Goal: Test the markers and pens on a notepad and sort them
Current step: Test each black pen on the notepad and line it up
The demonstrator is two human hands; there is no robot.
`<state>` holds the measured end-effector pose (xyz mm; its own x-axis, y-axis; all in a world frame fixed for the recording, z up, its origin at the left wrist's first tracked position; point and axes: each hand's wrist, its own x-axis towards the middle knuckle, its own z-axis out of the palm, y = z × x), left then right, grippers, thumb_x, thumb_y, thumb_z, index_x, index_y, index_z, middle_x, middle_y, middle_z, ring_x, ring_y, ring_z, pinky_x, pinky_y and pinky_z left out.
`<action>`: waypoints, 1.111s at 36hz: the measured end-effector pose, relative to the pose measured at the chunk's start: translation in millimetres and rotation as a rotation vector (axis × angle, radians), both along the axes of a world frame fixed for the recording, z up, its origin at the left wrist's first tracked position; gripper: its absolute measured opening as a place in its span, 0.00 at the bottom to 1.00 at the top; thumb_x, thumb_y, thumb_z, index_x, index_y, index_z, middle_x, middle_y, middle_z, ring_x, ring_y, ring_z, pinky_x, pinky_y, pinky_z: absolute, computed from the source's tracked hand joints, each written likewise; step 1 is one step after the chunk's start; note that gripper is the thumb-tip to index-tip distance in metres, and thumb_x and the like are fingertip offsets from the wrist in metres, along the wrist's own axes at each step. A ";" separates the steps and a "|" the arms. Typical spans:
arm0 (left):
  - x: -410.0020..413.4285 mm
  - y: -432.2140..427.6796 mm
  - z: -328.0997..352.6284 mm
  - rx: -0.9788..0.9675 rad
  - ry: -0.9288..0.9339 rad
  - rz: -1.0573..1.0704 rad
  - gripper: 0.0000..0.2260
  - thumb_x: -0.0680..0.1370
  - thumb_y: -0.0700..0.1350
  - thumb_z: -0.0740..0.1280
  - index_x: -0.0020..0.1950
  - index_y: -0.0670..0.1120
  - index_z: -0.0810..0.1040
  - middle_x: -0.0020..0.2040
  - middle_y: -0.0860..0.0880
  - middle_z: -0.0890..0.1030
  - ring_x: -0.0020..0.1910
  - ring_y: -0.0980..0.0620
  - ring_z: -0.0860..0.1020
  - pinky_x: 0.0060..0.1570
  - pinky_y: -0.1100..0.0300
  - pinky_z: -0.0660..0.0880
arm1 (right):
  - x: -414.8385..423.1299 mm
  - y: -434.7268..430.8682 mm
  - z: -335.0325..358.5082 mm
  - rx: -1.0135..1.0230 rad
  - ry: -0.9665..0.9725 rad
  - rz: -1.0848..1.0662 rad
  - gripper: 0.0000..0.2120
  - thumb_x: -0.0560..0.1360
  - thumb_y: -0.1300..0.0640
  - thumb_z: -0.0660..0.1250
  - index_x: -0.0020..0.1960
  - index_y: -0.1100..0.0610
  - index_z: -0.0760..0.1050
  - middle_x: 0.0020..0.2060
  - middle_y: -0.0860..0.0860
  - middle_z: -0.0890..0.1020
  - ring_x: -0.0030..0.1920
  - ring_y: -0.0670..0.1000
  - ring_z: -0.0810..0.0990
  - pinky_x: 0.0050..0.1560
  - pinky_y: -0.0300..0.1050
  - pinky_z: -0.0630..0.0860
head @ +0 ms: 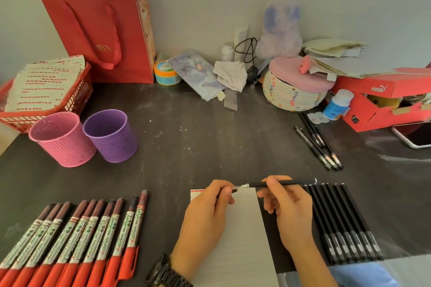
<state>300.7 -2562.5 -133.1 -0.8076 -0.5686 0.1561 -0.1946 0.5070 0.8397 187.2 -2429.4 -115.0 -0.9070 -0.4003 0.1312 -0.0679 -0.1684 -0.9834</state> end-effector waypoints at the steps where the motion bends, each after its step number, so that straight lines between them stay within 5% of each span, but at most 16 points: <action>1: -0.1 -0.3 -0.6 -0.003 0.005 0.000 0.10 0.81 0.63 0.52 0.52 0.67 0.72 0.45 0.64 0.80 0.40 0.63 0.77 0.38 0.72 0.69 | 0.2 -0.5 0.0 0.000 -0.002 -0.004 0.09 0.74 0.53 0.68 0.42 0.58 0.83 0.32 0.59 0.84 0.26 0.50 0.77 0.28 0.37 0.73; 7: 0.3 0.1 -1.7 -0.031 0.026 -0.010 0.10 0.82 0.61 0.53 0.53 0.64 0.74 0.45 0.63 0.79 0.42 0.61 0.78 0.38 0.73 0.68 | 1.8 -0.2 -0.2 0.066 0.044 0.011 0.11 0.74 0.54 0.68 0.44 0.62 0.82 0.32 0.56 0.85 0.27 0.47 0.78 0.29 0.35 0.74; 15: 1.2 -0.7 -2.2 -0.078 0.029 -0.035 0.15 0.82 0.65 0.52 0.58 0.64 0.75 0.47 0.63 0.78 0.48 0.59 0.79 0.45 0.67 0.74 | 5.2 -3.6 1.5 0.237 0.126 0.017 0.09 0.72 0.44 0.72 0.38 0.48 0.83 0.31 0.52 0.85 0.27 0.48 0.80 0.32 0.35 0.76; 24: 2.1 1.3 1.1 -0.087 -0.016 -0.051 0.13 0.77 0.64 0.61 0.59 0.65 0.75 0.48 0.64 0.76 0.41 0.58 0.76 0.38 0.72 0.70 | 4.8 -2.1 1.9 0.216 0.135 0.027 0.08 0.71 0.44 0.72 0.40 0.48 0.83 0.32 0.53 0.85 0.28 0.48 0.80 0.32 0.34 0.76; 32: 1.7 -0.2 1.4 -0.066 -0.009 -0.042 0.11 0.78 0.60 0.62 0.58 0.63 0.77 0.48 0.63 0.77 0.43 0.57 0.76 0.41 0.73 0.70 | -0.3 2.9 -5.4 0.056 0.047 0.080 0.09 0.82 0.59 0.63 0.46 0.58 0.80 0.33 0.59 0.83 0.28 0.51 0.77 0.28 0.39 0.73; 40: 1.8 -0.5 1.6 -0.058 -0.041 -0.034 0.12 0.79 0.58 0.62 0.62 0.61 0.77 0.48 0.65 0.77 0.46 0.62 0.76 0.44 0.75 0.70 | -4.2 2.6 -9.6 0.020 0.012 0.091 0.11 0.82 0.68 0.59 0.45 0.60 0.76 0.34 0.60 0.84 0.27 0.50 0.77 0.28 0.38 0.73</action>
<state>302.5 -2563.0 -131.5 -0.8325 -0.5321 0.1547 -0.2102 0.5616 0.8003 183.0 -2426.8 -124.6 -0.8649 -0.4839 0.1332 -0.0649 -0.1552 -0.9857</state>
